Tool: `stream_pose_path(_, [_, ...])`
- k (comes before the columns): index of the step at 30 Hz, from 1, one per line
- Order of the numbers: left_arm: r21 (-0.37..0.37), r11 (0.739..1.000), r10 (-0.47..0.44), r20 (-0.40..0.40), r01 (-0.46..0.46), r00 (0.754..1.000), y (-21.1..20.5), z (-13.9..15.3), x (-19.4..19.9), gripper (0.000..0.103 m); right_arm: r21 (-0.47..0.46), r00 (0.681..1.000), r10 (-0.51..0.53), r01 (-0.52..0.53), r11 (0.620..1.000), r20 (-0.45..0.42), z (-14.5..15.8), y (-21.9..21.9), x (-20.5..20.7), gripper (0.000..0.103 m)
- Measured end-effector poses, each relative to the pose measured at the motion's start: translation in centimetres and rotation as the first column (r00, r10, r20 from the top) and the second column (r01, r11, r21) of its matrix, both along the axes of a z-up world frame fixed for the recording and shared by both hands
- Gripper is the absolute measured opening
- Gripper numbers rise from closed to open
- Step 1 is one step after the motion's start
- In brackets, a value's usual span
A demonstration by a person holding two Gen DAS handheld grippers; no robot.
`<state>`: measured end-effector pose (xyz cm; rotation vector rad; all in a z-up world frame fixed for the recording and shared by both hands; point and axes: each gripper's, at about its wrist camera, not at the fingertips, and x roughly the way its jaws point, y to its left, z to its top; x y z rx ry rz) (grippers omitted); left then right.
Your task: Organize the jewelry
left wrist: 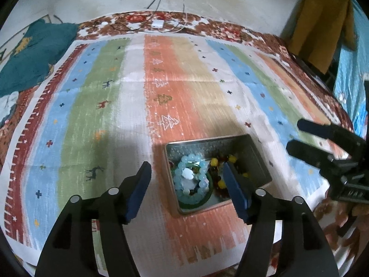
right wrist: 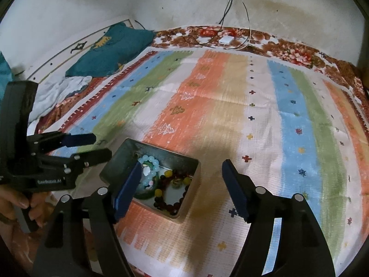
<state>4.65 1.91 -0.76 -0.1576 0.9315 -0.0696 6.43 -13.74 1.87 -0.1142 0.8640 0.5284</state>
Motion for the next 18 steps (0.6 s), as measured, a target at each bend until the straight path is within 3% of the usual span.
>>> stream_pose_path(5, [-0.009,1.000,-0.011,0.006,0.011,1.000,-0.2,-0.1,-0.8,0.080,0.014,1.000,-0.018,0.018,1.000,-0.003,0.0,-0.7,-0.5,0.087])
stream_pose_path(10, [-0.031,0.999,-0.030,0.018,0.031,0.999,-0.5,-0.2,-1.7,0.096,0.012,0.999,-0.029,0.029,1.000,0.014,0.0,-1.2,-1.2,0.094])
stream_pose_path(18, [0.009,0.999,-0.035,0.040,0.034,0.999,-1.4,-0.2,-2.7,0.097,-0.004,0.999,-0.026,0.027,1.000,0.044,-0.2,-1.5,-2.8,0.096])
